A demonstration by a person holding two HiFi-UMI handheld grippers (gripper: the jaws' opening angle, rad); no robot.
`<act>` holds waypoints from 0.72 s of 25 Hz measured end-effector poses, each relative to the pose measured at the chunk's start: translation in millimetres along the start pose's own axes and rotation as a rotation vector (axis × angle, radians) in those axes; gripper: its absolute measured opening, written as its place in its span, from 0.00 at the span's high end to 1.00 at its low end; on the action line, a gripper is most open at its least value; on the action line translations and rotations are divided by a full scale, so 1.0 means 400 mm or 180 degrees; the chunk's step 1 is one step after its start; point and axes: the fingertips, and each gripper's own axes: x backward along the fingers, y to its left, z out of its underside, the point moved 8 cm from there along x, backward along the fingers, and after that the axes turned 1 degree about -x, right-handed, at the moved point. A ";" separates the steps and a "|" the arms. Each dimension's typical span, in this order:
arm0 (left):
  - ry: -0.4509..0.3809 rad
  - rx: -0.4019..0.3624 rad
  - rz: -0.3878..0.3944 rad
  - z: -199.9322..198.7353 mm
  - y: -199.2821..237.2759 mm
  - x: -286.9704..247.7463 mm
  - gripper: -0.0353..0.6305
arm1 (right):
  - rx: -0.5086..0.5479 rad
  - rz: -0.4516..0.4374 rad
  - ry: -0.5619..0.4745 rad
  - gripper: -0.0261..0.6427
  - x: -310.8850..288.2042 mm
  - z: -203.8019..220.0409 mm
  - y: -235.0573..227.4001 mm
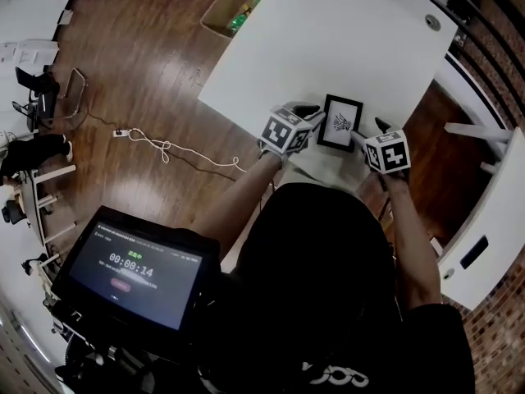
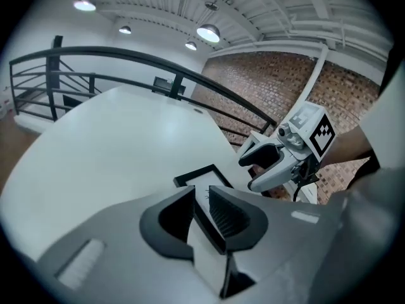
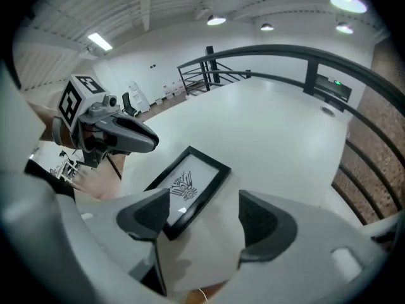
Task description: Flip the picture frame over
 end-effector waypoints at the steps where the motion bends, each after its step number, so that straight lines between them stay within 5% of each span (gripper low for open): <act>1: -0.0070 -0.0027 -0.0037 -0.004 -0.007 0.013 0.83 | -0.0050 -0.0004 -0.0099 0.48 0.018 0.005 0.001; 5: -0.0304 -0.0089 -0.0136 -0.005 -0.031 0.051 0.88 | -0.0220 -0.0052 -0.0431 0.52 0.085 0.014 0.017; 14: -0.0568 -0.0185 0.0027 0.053 -0.361 0.179 0.92 | -0.0151 -0.0035 -0.1246 0.94 0.380 0.148 0.132; 18: -0.0726 -0.0213 0.0126 0.084 -0.449 0.233 0.92 | -0.0061 -0.0226 -0.1414 0.97 0.427 0.187 0.192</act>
